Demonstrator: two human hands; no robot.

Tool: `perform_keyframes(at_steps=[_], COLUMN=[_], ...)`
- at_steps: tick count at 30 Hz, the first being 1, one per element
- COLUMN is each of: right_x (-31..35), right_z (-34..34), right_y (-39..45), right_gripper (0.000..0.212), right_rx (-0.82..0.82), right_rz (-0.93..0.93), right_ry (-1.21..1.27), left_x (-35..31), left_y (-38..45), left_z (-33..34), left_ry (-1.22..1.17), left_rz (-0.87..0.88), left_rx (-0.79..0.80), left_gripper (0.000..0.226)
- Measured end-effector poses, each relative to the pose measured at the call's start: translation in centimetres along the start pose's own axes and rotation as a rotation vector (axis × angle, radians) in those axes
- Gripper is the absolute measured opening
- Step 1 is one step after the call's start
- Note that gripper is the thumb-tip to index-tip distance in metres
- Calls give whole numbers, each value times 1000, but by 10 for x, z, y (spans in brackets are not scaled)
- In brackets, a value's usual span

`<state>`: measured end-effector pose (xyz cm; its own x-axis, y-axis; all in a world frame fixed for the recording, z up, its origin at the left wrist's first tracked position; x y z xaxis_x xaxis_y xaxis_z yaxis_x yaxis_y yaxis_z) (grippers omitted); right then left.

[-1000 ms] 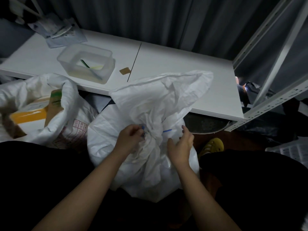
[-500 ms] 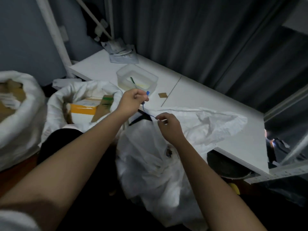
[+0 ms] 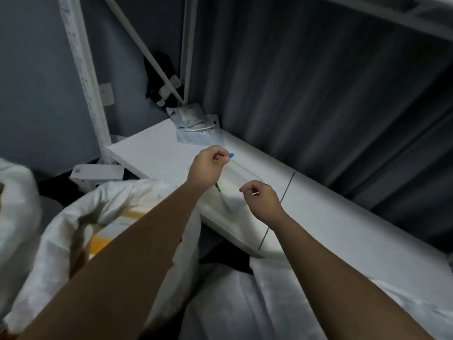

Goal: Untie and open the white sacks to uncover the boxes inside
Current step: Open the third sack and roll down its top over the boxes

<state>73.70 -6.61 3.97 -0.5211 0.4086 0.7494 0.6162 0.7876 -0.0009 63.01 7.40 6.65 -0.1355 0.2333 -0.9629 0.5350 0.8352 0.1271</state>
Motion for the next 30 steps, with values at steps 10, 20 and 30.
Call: perform_keyframes(at_steps=[10,20,30], right_x=[-46,-49,-220], right_z=[-9,-52,-213], right_y=[24,-129,-324], right_gripper=[27,47,35], right_rx=[40,298,213], right_rz=[72,-169,326], right_ry=[-87,-611,-946], left_x=[88,44,-8], left_y=[20,-121,-281], left_z=[64,87,188], left_ry=[521,564,410], left_rz=[-210,-148,-265], left_rx=[341,474,690], left_gripper=[56,37,71])
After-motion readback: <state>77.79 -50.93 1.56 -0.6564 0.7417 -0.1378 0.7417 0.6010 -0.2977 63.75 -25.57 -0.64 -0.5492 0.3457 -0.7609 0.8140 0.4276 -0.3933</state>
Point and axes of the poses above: each hand's wrist, its own y-axis towards the middle knuckle, its own z-axis out of the palm, x = y × z, the point moved 10 cm from there along y, towards the middle knuckle, and after that the axes turned 3 degrees about -z, right-handed, at the moved point
